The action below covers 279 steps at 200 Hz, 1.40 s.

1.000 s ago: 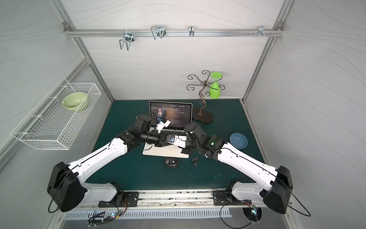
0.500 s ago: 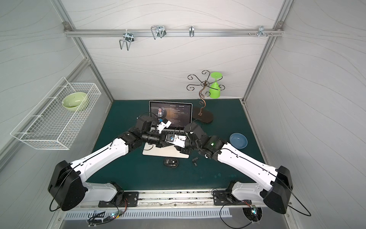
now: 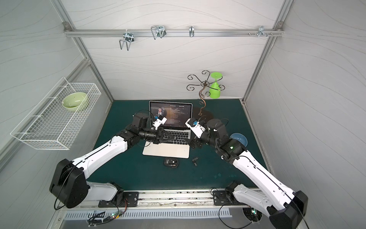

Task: Remove the wireless mouse receiver from the laptop
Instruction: Adjust the USB plug.

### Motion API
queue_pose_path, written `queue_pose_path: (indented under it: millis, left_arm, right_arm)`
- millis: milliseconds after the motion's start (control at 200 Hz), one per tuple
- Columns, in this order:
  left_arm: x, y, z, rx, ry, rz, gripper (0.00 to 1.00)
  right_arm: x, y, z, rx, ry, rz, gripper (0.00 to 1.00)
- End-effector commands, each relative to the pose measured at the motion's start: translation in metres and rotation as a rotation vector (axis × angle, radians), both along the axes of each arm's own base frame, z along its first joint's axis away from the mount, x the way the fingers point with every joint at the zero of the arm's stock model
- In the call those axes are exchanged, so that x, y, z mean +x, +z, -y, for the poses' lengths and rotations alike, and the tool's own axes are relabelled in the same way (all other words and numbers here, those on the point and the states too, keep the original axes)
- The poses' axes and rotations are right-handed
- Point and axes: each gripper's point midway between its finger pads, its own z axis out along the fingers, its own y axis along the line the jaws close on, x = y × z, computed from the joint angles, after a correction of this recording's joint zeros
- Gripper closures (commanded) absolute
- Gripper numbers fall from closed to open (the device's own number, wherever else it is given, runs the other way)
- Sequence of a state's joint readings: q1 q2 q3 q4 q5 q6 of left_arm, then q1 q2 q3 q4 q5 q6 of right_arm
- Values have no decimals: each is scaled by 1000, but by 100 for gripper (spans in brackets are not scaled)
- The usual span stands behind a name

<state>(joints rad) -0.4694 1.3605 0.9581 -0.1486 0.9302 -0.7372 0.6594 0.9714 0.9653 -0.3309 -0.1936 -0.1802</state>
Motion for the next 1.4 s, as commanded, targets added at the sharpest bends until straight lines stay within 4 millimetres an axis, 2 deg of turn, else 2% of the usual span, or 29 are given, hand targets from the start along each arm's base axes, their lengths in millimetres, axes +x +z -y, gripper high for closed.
queue_pose_path:
  millis: [0, 45, 140, 265, 340, 550, 650, 755, 1035, 1391]
  left_arm:
    - [7, 32, 4, -78, -34, 103, 100]
    - [7, 33, 5, -85, -39, 103, 100]
    - [6, 41, 5, -107, -46, 109, 100]
    - [2, 53, 3, -137, -60, 131, 100]
    - [0, 59, 2, -150, -68, 143, 100]
    - [-4, 77, 2, -198, -88, 170, 100]
    - [-5, 83, 1, -207, -91, 181, 100]
    - [-5, 89, 2, -223, -92, 190, 100]
    - [-6, 93, 1, -235, -88, 196, 100]
    - [-7, 91, 1, -242, -83, 194, 100]
  right_arm:
    - [0, 24, -1, 252, -53, -288, 1]
    - [2, 24, -2, 330, -24, -438, 5]
    - [5, 24, -12, 524, 132, -752, 25]
    - [6, 19, -24, 599, 223, -917, 30]
    - [5, 19, -27, 617, 250, -947, 31]
    - [6, 10, -30, 627, 261, -1010, 42]
    - [-2, 9, -37, 626, 306, -1043, 50]
    - [-13, 8, -47, 590, 349, -1057, 51]
    - [-23, 7, -60, 570, 376, -1061, 51]
    - [-23, 7, -67, 583, 377, -1065, 62]
